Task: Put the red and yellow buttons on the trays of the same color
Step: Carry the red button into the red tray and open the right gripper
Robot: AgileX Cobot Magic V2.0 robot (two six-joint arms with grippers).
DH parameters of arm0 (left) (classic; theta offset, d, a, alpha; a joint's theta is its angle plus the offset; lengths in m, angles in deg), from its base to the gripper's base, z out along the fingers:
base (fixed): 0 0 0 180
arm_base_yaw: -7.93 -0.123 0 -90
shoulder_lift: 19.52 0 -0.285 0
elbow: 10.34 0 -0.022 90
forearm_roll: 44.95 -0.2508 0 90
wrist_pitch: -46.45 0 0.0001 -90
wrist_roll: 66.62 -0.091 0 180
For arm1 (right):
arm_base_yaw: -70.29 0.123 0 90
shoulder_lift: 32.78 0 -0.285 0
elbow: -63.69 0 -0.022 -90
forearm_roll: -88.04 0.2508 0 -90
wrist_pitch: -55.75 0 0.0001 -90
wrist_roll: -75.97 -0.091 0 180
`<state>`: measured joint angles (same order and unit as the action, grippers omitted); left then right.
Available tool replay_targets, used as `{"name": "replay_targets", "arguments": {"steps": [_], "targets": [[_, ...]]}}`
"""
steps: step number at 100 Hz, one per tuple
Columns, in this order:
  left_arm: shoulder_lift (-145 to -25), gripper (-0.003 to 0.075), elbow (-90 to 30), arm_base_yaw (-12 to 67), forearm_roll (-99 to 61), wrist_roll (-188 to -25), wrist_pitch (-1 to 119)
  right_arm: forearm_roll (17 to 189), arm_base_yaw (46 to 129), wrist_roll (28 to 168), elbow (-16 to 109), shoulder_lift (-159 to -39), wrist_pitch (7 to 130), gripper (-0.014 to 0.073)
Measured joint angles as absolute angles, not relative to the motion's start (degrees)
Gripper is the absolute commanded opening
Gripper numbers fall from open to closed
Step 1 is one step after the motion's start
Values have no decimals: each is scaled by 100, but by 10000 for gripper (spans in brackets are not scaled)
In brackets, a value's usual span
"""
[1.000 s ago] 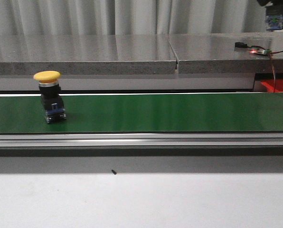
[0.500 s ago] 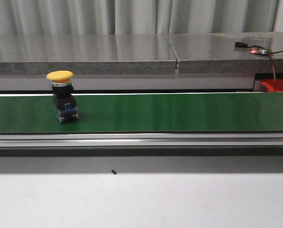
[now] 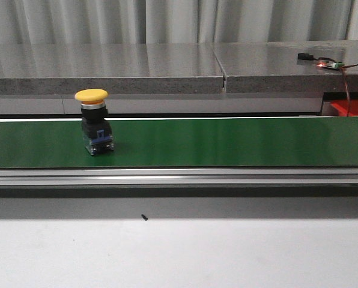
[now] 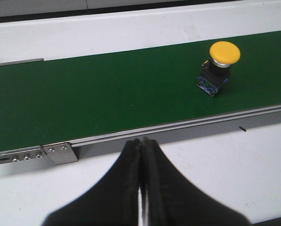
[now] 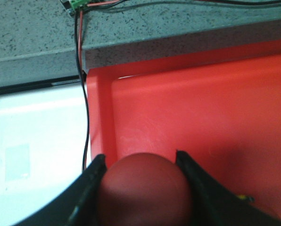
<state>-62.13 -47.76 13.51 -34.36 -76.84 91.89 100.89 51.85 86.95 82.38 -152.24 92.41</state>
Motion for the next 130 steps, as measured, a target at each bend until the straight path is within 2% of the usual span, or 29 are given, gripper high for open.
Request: {"name": "replay_targets", "arguments": {"steps": [20,79,88,102,110,130], "targets": [[-6213,-19,-4776,1351,-3436,-7684,9189,10140,5209,8695,8620,-15772,9197,101],[-6213,-19,-4776,1351,-3436,-7684,9189,10351,5259,8695,8642,-16630,8916,107],[-6213,-19,-4776,1351,-3436,-7684,9189,10379,5259,8695,8673,-16661,8902,181],[-6213,-19,-4776,1351,-3436,-7684,9189,10388,5259,8695,8676,-16674,8902,423],[-6213,-19,-4776,1351,-3436,-7684,9189,10393,5259,8695,8686,-16674,8902,509],[-6213,-19,-4776,1351,-3436,-7684,9189,10393,5259,8695,8686,-16674,8902,527]]}}
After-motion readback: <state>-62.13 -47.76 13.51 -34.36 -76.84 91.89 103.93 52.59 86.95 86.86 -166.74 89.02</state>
